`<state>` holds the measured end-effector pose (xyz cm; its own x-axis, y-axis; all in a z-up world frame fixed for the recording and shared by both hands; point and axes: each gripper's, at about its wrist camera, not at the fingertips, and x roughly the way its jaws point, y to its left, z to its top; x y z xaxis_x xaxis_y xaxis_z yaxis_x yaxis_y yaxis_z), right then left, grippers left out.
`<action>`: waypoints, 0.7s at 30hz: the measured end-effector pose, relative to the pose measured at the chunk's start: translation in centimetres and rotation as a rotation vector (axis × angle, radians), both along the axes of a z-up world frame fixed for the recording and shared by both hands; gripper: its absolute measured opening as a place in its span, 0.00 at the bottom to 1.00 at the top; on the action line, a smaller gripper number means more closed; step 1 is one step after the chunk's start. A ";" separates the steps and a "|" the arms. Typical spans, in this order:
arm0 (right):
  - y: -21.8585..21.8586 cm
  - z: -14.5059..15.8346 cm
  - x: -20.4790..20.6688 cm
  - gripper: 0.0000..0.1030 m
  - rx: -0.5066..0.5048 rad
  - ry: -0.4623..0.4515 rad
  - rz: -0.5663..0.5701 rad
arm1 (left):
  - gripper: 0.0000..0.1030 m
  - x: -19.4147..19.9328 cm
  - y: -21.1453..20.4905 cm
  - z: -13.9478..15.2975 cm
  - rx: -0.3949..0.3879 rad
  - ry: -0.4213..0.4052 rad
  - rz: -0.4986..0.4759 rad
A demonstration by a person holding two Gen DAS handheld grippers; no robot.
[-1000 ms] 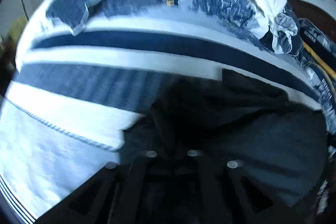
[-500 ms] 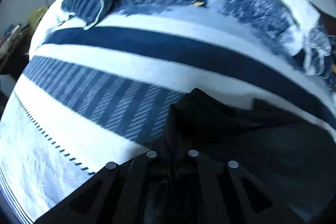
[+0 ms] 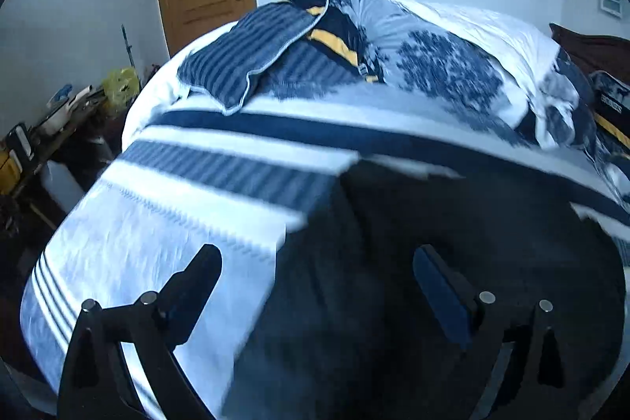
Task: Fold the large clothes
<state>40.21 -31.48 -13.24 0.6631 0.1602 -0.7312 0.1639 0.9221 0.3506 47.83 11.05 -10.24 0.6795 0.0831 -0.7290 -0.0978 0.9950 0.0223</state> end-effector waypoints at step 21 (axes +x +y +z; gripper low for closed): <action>6.8 -0.7 -4.2 0.85 -0.103 0.000 0.110 | 0.95 -9.0 -6.4 0.1 0.044 0.010 -0.012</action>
<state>35.96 -24.70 -13.90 0.6461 0.1558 -0.7472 0.0601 0.9655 0.2533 38.86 4.68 -10.16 0.6733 0.1068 -0.7316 -0.0849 0.9941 0.0670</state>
